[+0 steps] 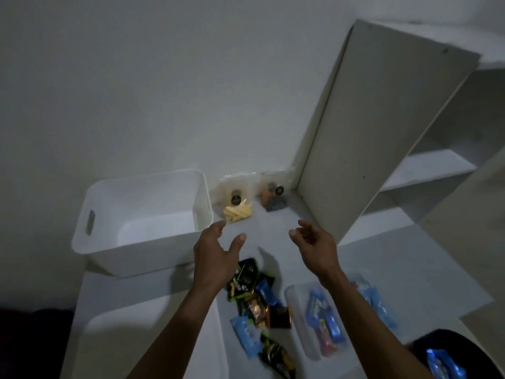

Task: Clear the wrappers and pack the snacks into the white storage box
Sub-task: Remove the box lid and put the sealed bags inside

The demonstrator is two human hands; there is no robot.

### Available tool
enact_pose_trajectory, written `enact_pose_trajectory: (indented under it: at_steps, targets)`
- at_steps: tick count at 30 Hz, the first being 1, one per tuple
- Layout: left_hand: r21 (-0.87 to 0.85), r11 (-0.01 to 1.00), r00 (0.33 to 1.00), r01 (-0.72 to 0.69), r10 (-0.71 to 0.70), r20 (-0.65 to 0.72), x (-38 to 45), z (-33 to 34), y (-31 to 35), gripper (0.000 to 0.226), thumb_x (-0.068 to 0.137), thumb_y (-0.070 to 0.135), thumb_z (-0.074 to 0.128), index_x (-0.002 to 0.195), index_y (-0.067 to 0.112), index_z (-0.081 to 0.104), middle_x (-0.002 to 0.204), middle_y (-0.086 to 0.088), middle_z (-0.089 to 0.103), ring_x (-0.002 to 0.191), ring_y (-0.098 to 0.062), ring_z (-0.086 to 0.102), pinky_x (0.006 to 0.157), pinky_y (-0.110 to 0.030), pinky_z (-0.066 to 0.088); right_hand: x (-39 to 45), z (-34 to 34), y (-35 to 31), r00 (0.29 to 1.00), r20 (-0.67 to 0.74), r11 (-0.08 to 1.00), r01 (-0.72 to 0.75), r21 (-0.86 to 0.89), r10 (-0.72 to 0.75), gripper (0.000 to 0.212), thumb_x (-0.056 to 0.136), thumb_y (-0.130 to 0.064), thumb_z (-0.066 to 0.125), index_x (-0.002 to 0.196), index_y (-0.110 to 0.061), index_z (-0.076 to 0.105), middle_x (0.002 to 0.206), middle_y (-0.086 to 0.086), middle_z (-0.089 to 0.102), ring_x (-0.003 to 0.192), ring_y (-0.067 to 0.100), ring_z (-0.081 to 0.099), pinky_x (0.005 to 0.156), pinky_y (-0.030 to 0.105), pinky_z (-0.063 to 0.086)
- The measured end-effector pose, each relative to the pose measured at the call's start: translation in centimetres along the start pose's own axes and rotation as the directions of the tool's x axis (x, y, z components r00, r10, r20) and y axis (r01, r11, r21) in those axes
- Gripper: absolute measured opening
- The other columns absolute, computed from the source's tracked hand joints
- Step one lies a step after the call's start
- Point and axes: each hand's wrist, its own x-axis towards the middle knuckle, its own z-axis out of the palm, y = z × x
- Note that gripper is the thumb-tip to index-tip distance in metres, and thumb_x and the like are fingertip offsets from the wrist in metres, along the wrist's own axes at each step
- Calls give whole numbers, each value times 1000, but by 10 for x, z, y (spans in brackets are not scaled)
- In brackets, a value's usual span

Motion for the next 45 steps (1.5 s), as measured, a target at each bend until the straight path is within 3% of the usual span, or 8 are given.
enact_pose_trajectory:
  at_steps: [10,15,19,22,25,29,35,45]
  targets:
    - [17,951,932,310,-301,-202,171,86,17,79,83,33,74,145,3,36,142,-18,49,129,-31,49,105,-35,37,215,4,3,996,80,999,-25,-44,28,54,81,-23,79,130,-11,58,112,2,66,103,18,64,83,19,44]
    - [103,943,932,316,-289,-218,216,102,0,78,84,23,74,145,0,32,142,-20,46,128,-31,47,100,-30,34,285,28,7,988,145,998,-51,-29,55,81,74,-9,83,144,-14,43,126,2,55,108,15,54,86,16,40]
    - [111,940,936,322,-299,-184,237,104,-16,76,78,23,79,142,12,39,132,-12,56,120,-29,54,104,-40,42,313,38,9,982,189,999,-10,-42,18,75,72,6,80,137,-12,48,110,4,55,95,16,53,64,5,41]
    - [128,961,955,245,-216,-204,244,101,-21,60,74,17,80,126,14,51,108,-7,62,101,-26,61,91,-44,50,322,36,7,965,256,985,88,-145,-49,51,72,2,80,117,-14,60,92,2,58,78,14,55,57,7,43]
    - [296,952,986,79,-31,-163,246,96,-20,35,75,17,79,106,11,64,98,-5,65,92,-23,62,85,-39,51,328,28,2,921,373,868,274,-413,-113,21,75,-15,75,89,-28,67,86,-4,68,83,18,64,72,26,53]
    - [572,820,998,-36,63,-28,244,87,-9,11,87,26,69,95,18,71,96,-3,68,96,-24,59,79,-37,49,324,19,-9,842,525,625,476,-619,-121,15,84,-27,66,98,-28,72,102,3,72,97,27,64,74,32,51]
    - [766,619,984,-175,93,150,233,84,7,15,93,23,57,95,16,71,98,-7,66,97,-29,57,77,-41,48,300,12,-17,825,531,482,551,-682,-192,15,88,-32,63,101,-28,70,105,5,68,97,28,64,67,28,39]
    - [671,684,936,-287,348,45,193,-3,88,16,94,24,60,99,16,73,99,-6,69,96,-28,59,81,-42,51,204,-44,-151,731,552,342,678,-650,-401,6,90,-30,68,93,-27,73,93,-6,54,94,16,50,65,33,46]
